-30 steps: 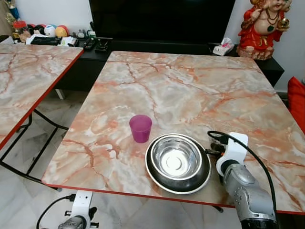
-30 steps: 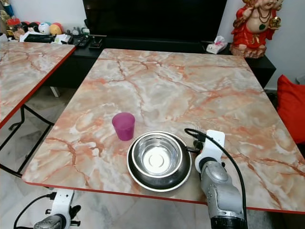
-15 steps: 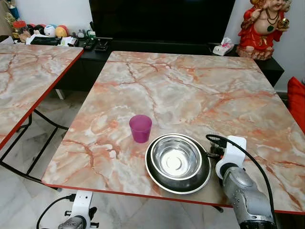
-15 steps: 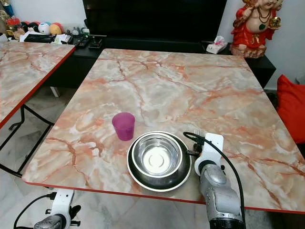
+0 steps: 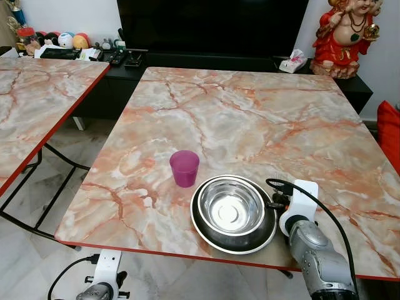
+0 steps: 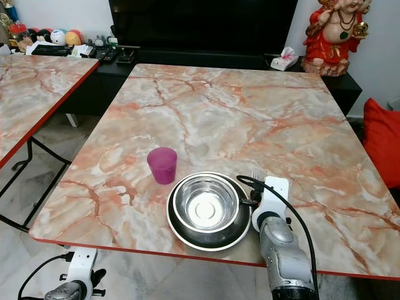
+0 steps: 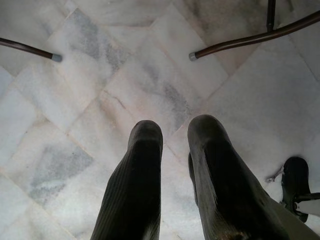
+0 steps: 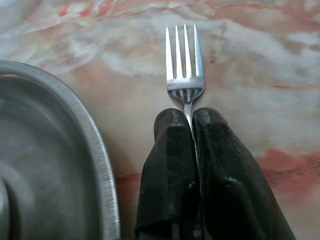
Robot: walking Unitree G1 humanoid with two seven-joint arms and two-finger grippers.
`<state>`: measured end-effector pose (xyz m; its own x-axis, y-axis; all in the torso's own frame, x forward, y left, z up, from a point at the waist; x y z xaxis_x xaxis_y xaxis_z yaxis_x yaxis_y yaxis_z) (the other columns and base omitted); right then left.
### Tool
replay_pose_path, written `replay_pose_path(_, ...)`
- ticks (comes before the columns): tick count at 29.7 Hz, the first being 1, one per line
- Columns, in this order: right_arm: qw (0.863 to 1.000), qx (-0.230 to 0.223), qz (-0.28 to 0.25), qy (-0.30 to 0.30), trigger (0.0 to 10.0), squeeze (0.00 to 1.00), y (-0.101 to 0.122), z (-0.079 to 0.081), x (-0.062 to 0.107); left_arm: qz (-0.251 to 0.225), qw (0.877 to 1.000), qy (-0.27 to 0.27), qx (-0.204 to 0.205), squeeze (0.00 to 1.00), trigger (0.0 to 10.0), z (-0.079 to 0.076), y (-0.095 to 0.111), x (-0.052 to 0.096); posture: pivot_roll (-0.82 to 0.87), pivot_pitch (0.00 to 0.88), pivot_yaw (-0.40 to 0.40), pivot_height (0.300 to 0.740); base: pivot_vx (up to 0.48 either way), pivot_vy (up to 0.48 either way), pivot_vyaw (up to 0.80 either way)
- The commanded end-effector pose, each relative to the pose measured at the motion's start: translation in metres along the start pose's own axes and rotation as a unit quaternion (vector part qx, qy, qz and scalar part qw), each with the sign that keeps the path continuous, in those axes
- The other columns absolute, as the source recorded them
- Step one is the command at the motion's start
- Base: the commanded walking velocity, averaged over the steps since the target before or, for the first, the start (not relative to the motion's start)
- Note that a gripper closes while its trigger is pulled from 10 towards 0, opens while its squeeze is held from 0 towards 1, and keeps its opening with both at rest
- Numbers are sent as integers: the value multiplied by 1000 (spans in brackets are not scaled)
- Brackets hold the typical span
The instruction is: Setting the table
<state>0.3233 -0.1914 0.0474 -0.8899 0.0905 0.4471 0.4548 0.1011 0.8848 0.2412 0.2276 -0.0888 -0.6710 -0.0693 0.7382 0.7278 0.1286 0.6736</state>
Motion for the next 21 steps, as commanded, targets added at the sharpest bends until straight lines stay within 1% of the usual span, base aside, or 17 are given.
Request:
replay_pose_path(1, 1000, 4, 6, -10, 10000, 0, -5, -5, 0, 16, 1000, 3, -7, 0, 10000, 3, -7, 1, 66, 27, -12, 740, 0, 0, 0)
replay_pose_path(9, 1000, 6, 4, -15, 10000, 0, -3, -8, -1, 16, 1000, 4, -7, 0, 10000, 4, -7, 1, 66, 28, -11, 740, 0, 0, 0)
replay_pose_path(14, 1000, 6, 7, -7, 10000, 0, -5, -2, -1, 17, 1000, 3, -8, 0, 10000, 3, -7, 1, 68, 28, -10, 740, 0, 0, 0)
replay_pose_path(18, 1000, 6, 7, -5, 10000, 0, -6, -1, -1, 17, 1000, 3, -8, 0, 10000, 2, -7, 1, 67, 28, -9, 740, 0, 0, 0)
replay_pose_path(19, 1000, 6, 7, -4, 10000, 31, -6, -2, -1, 17, 1000, 3, -8, 0, 10000, 2, -8, 1, 67, 27, -11, 740, 0, 0, 0)
replay_pose_path(20, 1000, 6, 7, -5, 10000, 282, -6, -2, -1, 17, 1000, 3, -8, 0, 10000, 2, -8, 1, 67, 27, -11, 740, 0, 0, 0)
replay_pose_path(21, 1000, 6, 7, -5, 10000, 380, -6, -2, -1, 18, 1000, 3, -8, 0, 10000, 2, -8, 1, 66, 28, -10, 740, 0, 0, 0)
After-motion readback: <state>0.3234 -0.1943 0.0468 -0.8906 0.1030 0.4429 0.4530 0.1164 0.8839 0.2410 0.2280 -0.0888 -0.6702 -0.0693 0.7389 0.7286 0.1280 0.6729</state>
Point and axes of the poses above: a point about 5 cm out from each wrist's last joint towards the gripper, its own x axis pointing back from the gripper into the wrist, its own y axis along the axis of the wrist's last joint, z = x × y, the point moved 4 cm from there along -x, pointing out of the wrist towards the gripper, and after that the axes turned 13 degrees about x, right-handed, at the moved point
